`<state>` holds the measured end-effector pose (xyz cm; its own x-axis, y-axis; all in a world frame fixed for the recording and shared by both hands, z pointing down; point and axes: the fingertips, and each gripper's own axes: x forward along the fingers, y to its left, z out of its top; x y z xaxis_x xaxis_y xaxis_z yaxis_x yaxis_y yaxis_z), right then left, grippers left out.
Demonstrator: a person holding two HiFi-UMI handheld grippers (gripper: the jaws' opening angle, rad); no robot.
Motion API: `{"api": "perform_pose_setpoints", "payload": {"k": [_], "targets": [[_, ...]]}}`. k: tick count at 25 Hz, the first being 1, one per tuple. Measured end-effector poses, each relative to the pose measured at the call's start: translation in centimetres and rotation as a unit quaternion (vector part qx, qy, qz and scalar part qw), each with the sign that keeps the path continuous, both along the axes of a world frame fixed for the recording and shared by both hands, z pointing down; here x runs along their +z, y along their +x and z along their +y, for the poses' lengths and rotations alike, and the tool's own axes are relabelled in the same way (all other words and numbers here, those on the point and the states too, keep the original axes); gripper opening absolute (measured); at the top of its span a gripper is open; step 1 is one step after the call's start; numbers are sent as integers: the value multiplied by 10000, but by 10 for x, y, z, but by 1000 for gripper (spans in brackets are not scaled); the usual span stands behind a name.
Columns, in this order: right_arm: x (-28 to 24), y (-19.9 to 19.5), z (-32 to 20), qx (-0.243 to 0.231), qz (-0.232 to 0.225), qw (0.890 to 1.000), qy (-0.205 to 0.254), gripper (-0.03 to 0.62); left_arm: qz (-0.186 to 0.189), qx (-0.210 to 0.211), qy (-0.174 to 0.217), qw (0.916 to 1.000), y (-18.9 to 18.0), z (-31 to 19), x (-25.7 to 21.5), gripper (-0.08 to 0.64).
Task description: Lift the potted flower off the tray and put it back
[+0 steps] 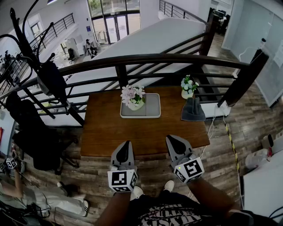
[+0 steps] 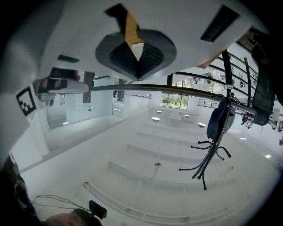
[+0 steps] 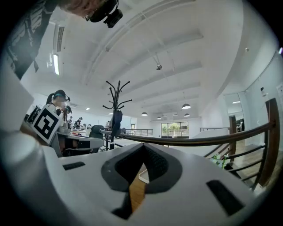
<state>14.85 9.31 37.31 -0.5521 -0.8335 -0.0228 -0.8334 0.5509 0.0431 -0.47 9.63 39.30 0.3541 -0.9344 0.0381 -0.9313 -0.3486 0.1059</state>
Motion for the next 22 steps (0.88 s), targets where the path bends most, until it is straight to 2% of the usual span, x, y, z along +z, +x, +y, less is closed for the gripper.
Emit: {"api": "perform_pose_setpoints", "payload": {"k": [7,13,17,22], "targets": [[0,-8,8,24,26,10000,-62,-11,103,-39,-47,9999,-15,4,2,6],[5,-12,14,59,-182,9996,-185,-11,122,149,-97,9998,-11,9,7,6],[7,-14,21,5,-127,9996,-248,-11,163,239,-235,9993,-15,15,16,6],[18,-19,27,115,6,9992,-385,-11,209,9,-294,9993,-59,15,23,6]]}}
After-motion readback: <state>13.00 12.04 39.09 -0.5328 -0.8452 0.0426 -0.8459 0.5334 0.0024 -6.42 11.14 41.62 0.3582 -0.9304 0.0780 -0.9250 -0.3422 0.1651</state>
